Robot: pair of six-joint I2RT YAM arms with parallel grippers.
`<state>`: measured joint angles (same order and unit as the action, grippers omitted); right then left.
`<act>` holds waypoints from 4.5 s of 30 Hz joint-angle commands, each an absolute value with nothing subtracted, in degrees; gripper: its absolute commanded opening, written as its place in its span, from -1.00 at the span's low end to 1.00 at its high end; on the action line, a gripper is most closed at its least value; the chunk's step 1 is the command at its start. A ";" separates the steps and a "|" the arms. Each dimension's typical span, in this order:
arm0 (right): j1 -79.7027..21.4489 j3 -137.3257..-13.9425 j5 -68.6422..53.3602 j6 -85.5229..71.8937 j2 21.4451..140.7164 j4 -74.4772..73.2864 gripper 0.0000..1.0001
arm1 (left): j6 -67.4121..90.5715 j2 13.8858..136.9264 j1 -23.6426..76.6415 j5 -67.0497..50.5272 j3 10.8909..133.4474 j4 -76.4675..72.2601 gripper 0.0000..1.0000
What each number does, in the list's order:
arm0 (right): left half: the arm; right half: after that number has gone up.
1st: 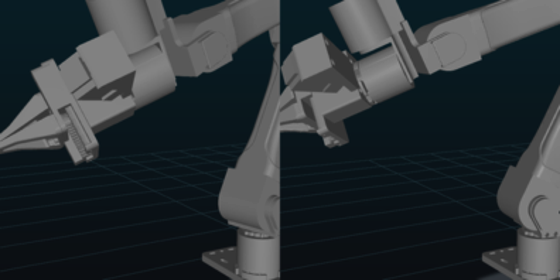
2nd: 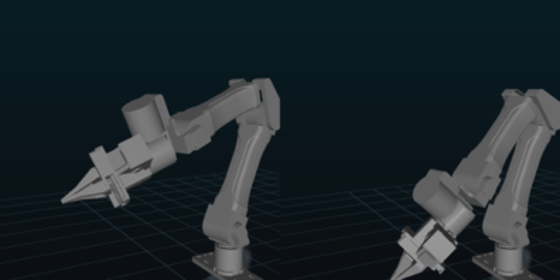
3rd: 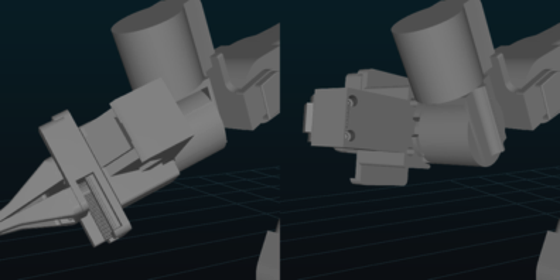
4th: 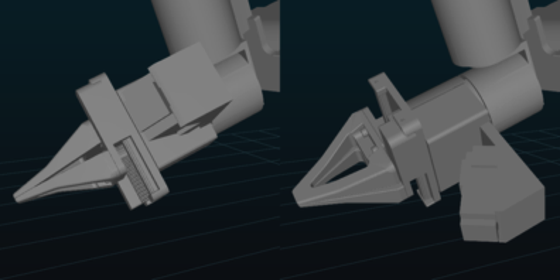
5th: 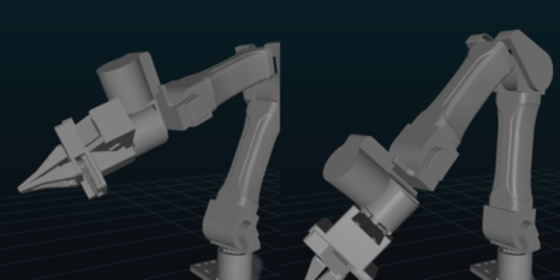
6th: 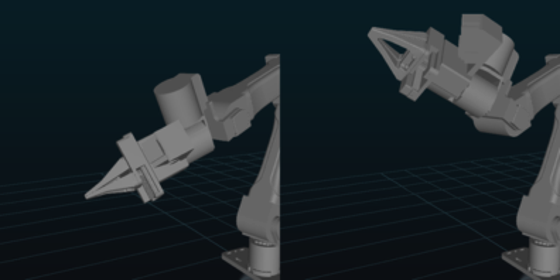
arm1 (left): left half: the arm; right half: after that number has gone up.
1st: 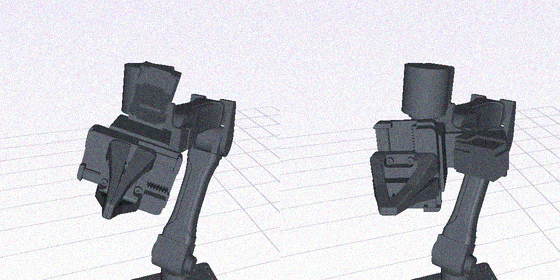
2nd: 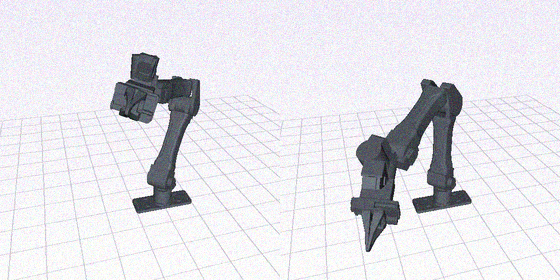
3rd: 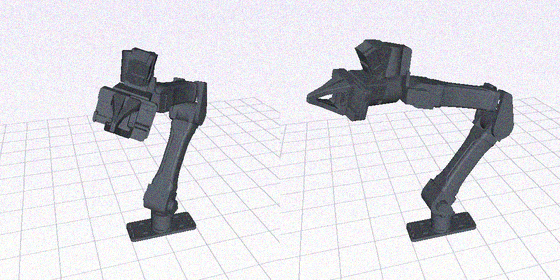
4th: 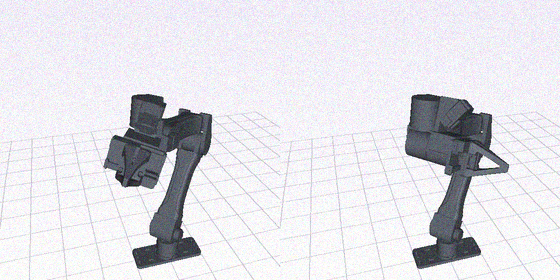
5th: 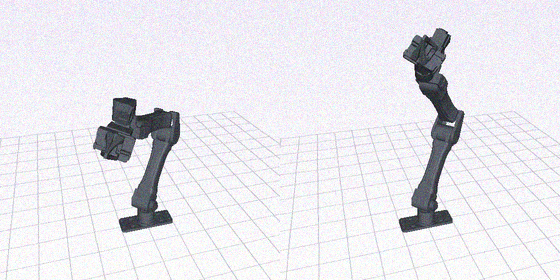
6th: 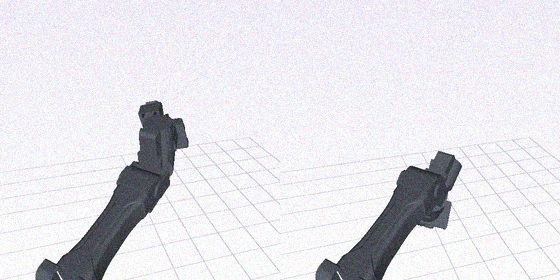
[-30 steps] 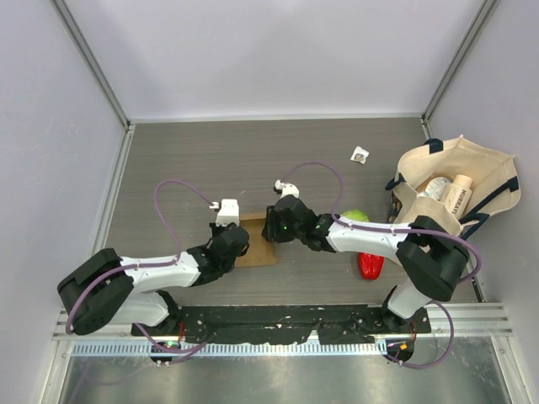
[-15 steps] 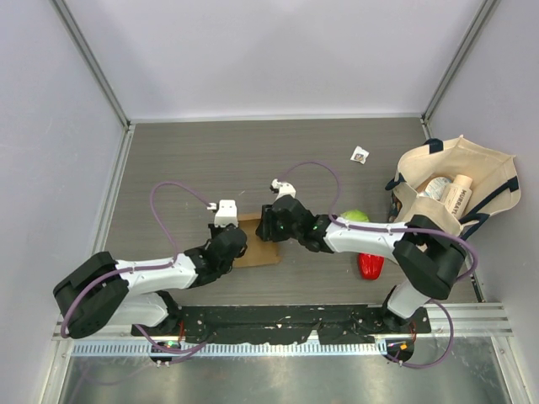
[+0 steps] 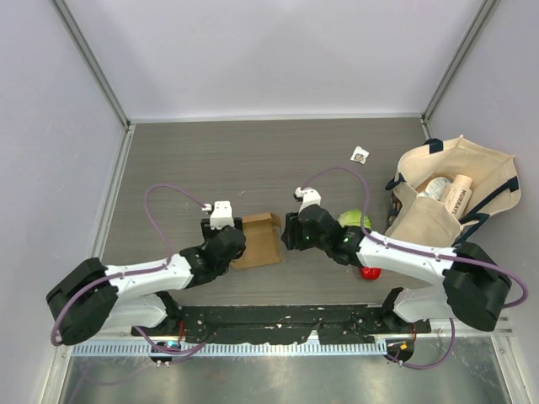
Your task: Fold the paper box
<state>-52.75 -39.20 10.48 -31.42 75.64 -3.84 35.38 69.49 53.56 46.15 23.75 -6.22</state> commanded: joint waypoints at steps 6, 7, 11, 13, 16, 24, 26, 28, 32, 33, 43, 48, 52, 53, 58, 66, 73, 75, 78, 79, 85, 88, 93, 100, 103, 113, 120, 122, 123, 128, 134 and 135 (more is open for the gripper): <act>-41.67 -40.69 4.05 -26.63 68.91 -6.59 -0.03 | 44.38 52.13 53.70 34.73 25.76 8.70 -0.01; -40.09 -40.61 3.09 -26.54 69.08 -6.16 -0.03 | 44.73 51.25 53.70 32.89 24.97 6.79 -0.16; -39.64 -42.62 2.99 -25.23 72.50 -5.71 -0.11 | 45.61 53.33 55.28 25.32 20.92 -3.76 -0.67; -39.64 -43.76 3.08 -24.70 75.31 -5.02 -0.21 | 45.26 56.15 57.38 25.14 20.65 -10.53 -0.93; -39.64 -44.21 2.20 -24.08 78.91 -3.00 -0.32 | 43.95 63.44 58.70 25.05 22.40 -17.56 -1.00; -39.73 -44.82 -1.21 -23.82 83.76 -0.26 -0.44 | 39.99 84.79 60.82 25.49 26.54 -35.57 -1.00; -39.73 -44.91 -1.14 -23.82 84.90 1.41 -0.46 | 40.34 86.74 61.08 25.58 27.51 -36.82 -1.00; -39.73 -45.26 -1.40 -23.73 85.60 1.32 -0.46 | 40.52 88.50 61.61 26.45 28.21 -37.61 -1.00; -39.73 -45.35 -2.54 -23.82 87.10 2.19 -0.48 | 40.96 89.12 61.96 27.94 28.56 -37.44 -1.00; -39.73 -45.44 -2.55 -23.91 87.27 2.37 -0.48 | 40.87 89.21 61.96 28.21 28.56 -37.44 -1.00; -40.17 -47.46 -3.96 -24.17 89.47 2.64 -0.50 | 40.16 93.07 61.96 30.15 30.76 -36.91 -1.00; -40.25 -48.87 -4.04 -23.91 90.26 2.02 -0.50 | 41.39 96.41 61.88 30.23 29.97 -38.32 -1.00; -40.34 -49.22 -4.31 -23.99 90.61 2.20 -0.50 | 42.01 98.17 61.88 29.10 27.78 -41.65 -1.00; -40.34 -49.22 -4.22 -24.08 90.70 2.02 -0.50 | 41.58 98.26 61.88 28.40 27.51 -42.62 -1.00; -40.25 -49.04 -5.54 -24.69 91.49 2.99 -0.51 | 41.92 98.35 61.88 26.02 24.89 -45.25 -1.00; -40.25 -48.78 -3.61 -23.47 90.79 1.50 -0.51 | 35.78 82.73 62.05 17.84 27.60 -32.55 -0.88; -40.60 -48.52 -3.78 -23.64 90.70 1.58 -0.51 | 38.05 68.56 61.35 25.22 28.21 -11.98 -0.97; -40.78 -48.34 -3.87 -23.90 90.70 1.67 -0.51 | 40.16 67.41 60.39 25.93 28.48 -6.26 -1.00; -41.66 -48.16 -3.78 -24.17 90.62 1.67 -0.51 | 41.13 67.24 59.42 24.61 26.29 -7.46 -1.00; -41.92 -48.25 -3.61 -24.34 90.62 1.76 -0.51 | 41.31 67.15 59.15 24.09 25.67 -8.69 -1.00; -43.94 -47.90 -3.16 -25.31 91.05 1.84 -0.52 | 41.39 71.27 56.43 19.87 25.31 -15.90 -1.00; -45.00 -47.64 -2.55 -25.57 91.32 2.11 -0.52 | 41.66 73.90 55.81 18.11 26.10 -18.01 -1.00; -45.18 -46.41 -0.70 -26.89 90.70 2.46 -0.52 | 42.19 77.60 54.84 16.35 26.81 -20.83 -1.00; -45.18 -45.18 -0.70 -27.25 90.00 2.37 -0.51 | 42.54 81.82 54.41 16.35 25.75 -23.02 -1.00; -45.26 -44.39 -1.05 -27.77 88.78 2.29 -0.51 | 43.15 84.02 54.49 15.65 24.96 -25.22 -1.00; -47.55 -43.07 -0.26 -28.31 89.73 5.97 -0.52 | 45.53 85.70 54.49 16.43 22.50 -26.81 -1.00; -47.72 -45.35 3.96 -23.82 90.09 4.48 -0.53 | 45.70 84.90 54.49 16.96 21.27 -26.10 -1.00; -47.99 -45.53 2.04 -23.82 90.09 4.74 -0.53 | 45.79 85.69 54.41 16.79 21.18 -26.45 -1.00; -48.25 -45.44 1.33 -24.17 90.17 5.18 -0.53 | 45.88 86.04 54.49 16.61 21.27 -26.63 -1.00; -49.66 -45.44 -1.58 -26.45 91.32 8.43 -0.53 | 46.23 87.36 54.40 16.17 21.71 -26.81 -1.00; -50.62 -45.44 -2.82 -31.10 92.54 11.86 -0.54 | 45.97 87.63 54.40 16.08 21.27 -26.19 -1.00; -50.63 -45.61 -2.20 -31.72 92.90 11.95 -0.54 | 46.05 87.71 54.49 16.17 21.27 -26.19 -1.00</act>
<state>-50.19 -43.70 -1.91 -28.03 92.01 6.92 46.30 85.78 54.63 16.05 22.57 -30.04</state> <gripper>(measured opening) 0.232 0.011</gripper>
